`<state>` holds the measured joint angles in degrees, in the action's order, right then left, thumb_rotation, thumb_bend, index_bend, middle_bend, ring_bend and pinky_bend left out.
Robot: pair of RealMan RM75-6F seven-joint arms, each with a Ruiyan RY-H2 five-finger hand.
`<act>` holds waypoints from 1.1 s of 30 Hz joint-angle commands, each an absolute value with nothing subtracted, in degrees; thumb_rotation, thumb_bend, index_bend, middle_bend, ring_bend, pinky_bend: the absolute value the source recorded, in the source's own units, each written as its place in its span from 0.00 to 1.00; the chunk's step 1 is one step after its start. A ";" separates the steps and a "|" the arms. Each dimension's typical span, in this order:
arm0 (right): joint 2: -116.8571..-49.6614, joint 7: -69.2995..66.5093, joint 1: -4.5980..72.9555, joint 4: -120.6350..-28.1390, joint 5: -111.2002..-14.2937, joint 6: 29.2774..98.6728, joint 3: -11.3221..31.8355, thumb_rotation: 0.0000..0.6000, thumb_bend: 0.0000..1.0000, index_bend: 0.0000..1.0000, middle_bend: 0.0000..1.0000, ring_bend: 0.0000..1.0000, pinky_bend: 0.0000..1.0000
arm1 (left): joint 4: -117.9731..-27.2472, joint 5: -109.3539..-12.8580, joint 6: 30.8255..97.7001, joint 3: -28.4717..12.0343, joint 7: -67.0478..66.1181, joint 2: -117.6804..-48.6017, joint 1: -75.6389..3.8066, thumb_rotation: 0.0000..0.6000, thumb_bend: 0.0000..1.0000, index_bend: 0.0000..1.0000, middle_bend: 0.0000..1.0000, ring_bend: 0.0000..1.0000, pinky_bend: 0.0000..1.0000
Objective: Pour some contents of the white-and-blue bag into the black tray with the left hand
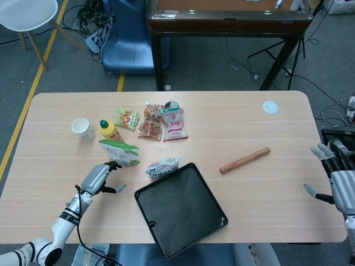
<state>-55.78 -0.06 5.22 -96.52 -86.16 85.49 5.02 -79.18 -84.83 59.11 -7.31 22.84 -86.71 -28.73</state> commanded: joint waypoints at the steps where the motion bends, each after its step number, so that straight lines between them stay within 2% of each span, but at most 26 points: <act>1: -55.79 -0.11 5.14 -96.42 -85.94 85.38 5.01 1.00 0.19 0.07 0.12 0.03 0.16 | -77.41 -84.50 58.46 -7.52 24.74 -88.72 -29.90 1.00 0.24 0.23 0.26 0.29 0.29; 28: -55.54 -0.10 4.03 -96.45 -84.41 85.74 4.97 1.00 0.19 0.07 0.12 0.02 0.16 | -63.02 -85.66 56.15 -7.24 37.76 -100.44 -37.42 1.00 0.24 0.20 0.26 0.28 0.30; 33: -55.63 -0.28 3.95 -96.22 -84.21 85.64 4.99 1.00 0.19 0.07 0.12 0.02 0.16 | -60.89 -85.35 55.45 -7.42 38.92 -102.09 -38.64 1.00 0.21 0.18 0.26 0.28 0.30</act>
